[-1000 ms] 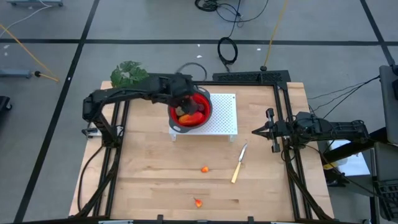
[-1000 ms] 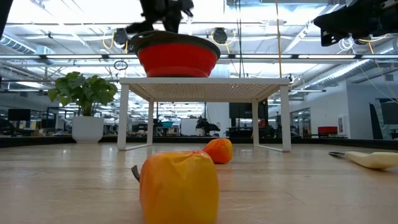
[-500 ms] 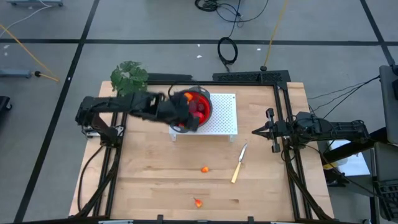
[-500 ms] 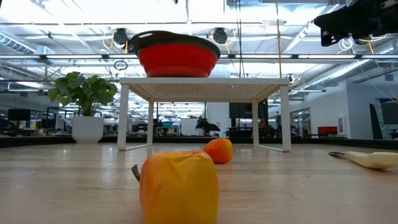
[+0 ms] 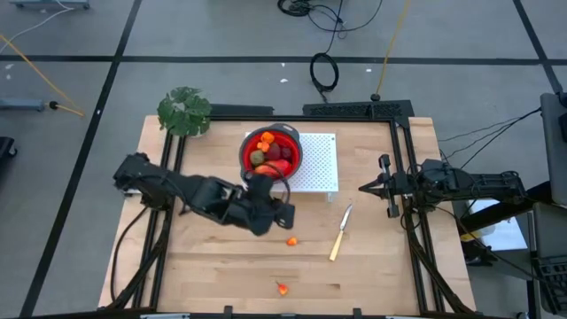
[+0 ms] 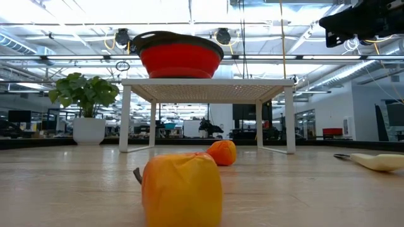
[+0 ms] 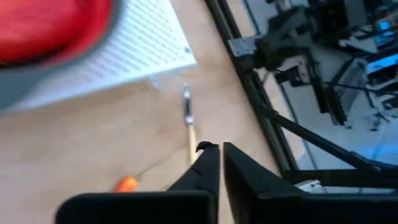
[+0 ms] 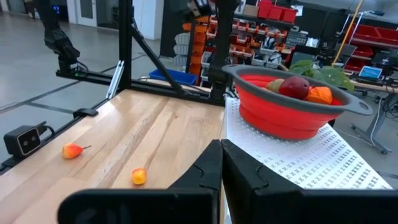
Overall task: Pick & Place Fruit
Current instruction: Put the orange peach into the orange strainer bowl on the shelf
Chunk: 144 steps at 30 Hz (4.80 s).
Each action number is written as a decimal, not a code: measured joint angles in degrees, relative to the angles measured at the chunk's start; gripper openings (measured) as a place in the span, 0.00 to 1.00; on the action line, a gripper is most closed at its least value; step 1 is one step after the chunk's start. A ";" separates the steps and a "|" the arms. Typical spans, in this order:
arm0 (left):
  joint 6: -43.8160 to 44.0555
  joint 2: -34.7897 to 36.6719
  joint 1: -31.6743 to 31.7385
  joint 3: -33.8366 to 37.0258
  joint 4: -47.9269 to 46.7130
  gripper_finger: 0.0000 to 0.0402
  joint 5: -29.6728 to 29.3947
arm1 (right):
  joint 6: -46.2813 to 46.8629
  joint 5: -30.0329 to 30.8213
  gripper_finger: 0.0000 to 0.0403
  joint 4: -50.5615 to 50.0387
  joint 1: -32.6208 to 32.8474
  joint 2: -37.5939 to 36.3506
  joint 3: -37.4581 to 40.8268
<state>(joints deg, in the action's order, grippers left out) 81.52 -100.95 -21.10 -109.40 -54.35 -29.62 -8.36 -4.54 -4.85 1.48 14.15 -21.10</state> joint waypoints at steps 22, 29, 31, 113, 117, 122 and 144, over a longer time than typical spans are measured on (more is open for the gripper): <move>-17.72 -20.04 -2.27 0.02 21.83 0.00 4.12 | 0.13 -0.02 0.00 -0.63 0.00 -0.02 0.00; -29.07 -23.40 -3.72 0.02 19.98 0.00 6.26 | 0.02 -0.03 0.00 -0.65 0.00 -0.02 0.00; -31.55 -24.49 -3.93 0.02 19.49 0.00 8.59 | 0.00 -0.04 0.00 -0.69 0.02 0.00 0.00; -43.50 -34.24 -0.74 0.50 1.48 0.54 12.98 | 0.20 -0.04 0.00 -2.29 0.00 0.00 0.00; -43.55 -34.25 -0.73 0.50 1.51 0.53 13.07 | 0.20 -0.04 0.00 -2.30 0.00 0.00 0.00; -43.30 -34.23 -0.77 0.50 1.75 0.40 13.52 | 0.22 -0.04 0.00 -2.31 0.01 0.00 0.00; -34.08 -20.77 -1.62 0.02 8.23 0.23 10.95 | 0.44 -0.20 0.00 -2.31 0.01 -0.01 0.00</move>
<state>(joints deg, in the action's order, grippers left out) 47.44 -121.72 -22.72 -109.38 -46.12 -18.67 -7.92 -4.74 -7.16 1.48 14.14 -21.10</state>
